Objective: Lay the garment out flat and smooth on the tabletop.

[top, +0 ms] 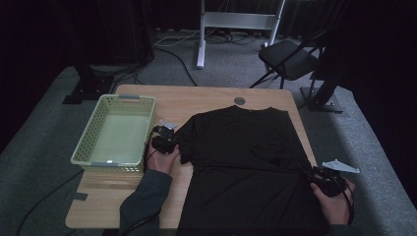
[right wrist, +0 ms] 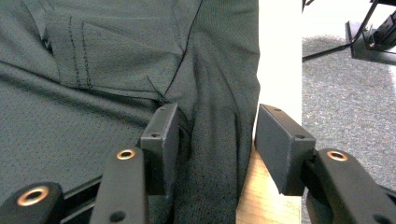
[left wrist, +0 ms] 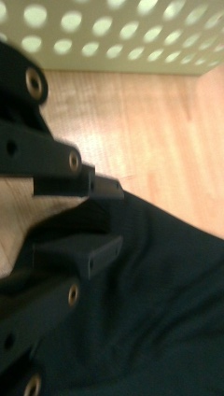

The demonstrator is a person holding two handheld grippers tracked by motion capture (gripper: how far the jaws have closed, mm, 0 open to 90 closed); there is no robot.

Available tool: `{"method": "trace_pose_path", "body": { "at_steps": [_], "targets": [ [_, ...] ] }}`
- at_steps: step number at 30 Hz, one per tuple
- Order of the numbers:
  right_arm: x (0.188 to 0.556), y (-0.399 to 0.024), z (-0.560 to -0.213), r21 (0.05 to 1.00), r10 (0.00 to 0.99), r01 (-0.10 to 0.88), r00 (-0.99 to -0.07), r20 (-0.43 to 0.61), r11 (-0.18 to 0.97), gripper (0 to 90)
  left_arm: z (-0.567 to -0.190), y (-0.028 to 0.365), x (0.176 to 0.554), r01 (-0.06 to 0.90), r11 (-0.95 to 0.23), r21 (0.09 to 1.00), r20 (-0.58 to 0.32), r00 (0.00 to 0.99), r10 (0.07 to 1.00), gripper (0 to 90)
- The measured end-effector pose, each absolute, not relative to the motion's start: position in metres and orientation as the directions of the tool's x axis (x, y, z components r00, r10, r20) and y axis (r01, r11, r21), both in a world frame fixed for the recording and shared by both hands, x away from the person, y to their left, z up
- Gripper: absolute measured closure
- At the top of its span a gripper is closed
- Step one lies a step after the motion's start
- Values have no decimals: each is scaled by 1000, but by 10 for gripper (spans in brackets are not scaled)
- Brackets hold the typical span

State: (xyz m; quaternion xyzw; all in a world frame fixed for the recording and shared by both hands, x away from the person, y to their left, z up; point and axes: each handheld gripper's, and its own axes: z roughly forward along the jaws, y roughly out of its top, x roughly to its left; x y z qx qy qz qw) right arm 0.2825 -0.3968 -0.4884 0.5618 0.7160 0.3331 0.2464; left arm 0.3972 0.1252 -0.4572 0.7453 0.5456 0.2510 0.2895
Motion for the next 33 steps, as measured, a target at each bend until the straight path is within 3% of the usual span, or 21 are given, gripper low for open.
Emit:
{"method": "trace_pose_path", "body": {
  "at_steps": [4, 9, 19, 23, 27, 33],
  "targets": [
    [283, -397, -488, 754, 969, 641, -246, 21, 146, 491, -455, 123, 396, 647, -233, 726, 3, 335, 942, 603],
    [283, -397, -488, 754, 969, 640, -246, 21, 146, 491, -463, 114, 397, 660, -273, 700, 1, 382, 924, 576],
    [282, -397, -488, 754, 969, 640, -246, 21, 146, 491, -471, 118, 404, 688, -291, 665, 86, 316, 945, 592],
    [282, -397, -488, 753, 969, 641, -245, 22, 145, 491, -469, 126, 406, 699, -252, 669, 57, 290, 955, 591],
    [283, -397, -488, 753, 969, 641, -246, 21, 146, 487, -462, 122, 398, 679, -264, 685, 13, 352, 936, 581],
    [283, -396, -486, 742, 967, 653, -252, 19, 156, 491, -470, 116, 395, 695, -308, 650, 25, 386, 922, 587]
  ]
}}
